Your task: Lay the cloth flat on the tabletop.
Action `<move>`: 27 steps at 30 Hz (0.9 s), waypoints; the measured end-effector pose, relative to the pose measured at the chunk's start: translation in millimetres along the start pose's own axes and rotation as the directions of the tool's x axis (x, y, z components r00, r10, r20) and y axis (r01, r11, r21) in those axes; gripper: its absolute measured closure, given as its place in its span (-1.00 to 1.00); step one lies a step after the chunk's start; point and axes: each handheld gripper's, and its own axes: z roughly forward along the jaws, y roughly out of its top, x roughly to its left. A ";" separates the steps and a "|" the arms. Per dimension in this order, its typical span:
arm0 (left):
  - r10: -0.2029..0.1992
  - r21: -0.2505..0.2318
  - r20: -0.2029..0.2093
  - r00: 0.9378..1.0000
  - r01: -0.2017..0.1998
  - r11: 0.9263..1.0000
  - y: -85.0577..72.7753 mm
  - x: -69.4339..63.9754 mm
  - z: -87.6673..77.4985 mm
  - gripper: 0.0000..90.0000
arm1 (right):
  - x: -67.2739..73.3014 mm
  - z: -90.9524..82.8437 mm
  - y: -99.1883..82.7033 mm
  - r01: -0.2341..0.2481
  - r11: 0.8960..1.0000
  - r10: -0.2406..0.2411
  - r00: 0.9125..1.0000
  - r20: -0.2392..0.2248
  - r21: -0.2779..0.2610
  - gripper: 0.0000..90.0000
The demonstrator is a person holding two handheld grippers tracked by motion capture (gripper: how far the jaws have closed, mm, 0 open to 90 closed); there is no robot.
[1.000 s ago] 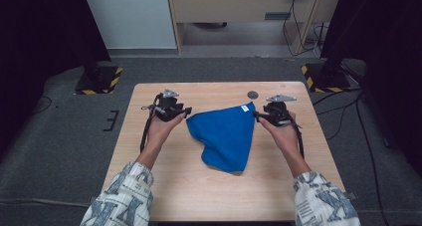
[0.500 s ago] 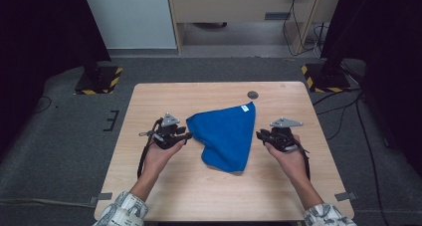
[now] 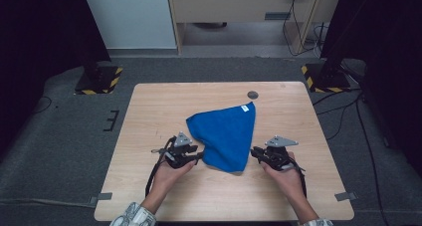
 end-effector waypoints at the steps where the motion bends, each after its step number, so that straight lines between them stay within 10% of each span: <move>1: 0.009 0.010 -0.004 1.000 -0.009 1.000 -1.6 -2.8 2.7 0.20 | 2.5 -0.8 -0.1 0.002 1.000 -0.002 1.000 0.001 -0.006 0.62; 11: 0.043 0.096 0.017 0.999 -0.045 0.994 -5.9 -8.1 24.4 0.16 | 14.3 0.3 -0.4 0.012 1.000 -0.012 0.999 -0.030 -0.008 0.30; 27: 0.083 0.103 0.036 0.996 -0.086 0.991 -0.5 -11.4 20.7 0.90 | 17.6 1.6 -0.7 0.031 1.000 -0.031 0.999 -0.035 0.006 0.31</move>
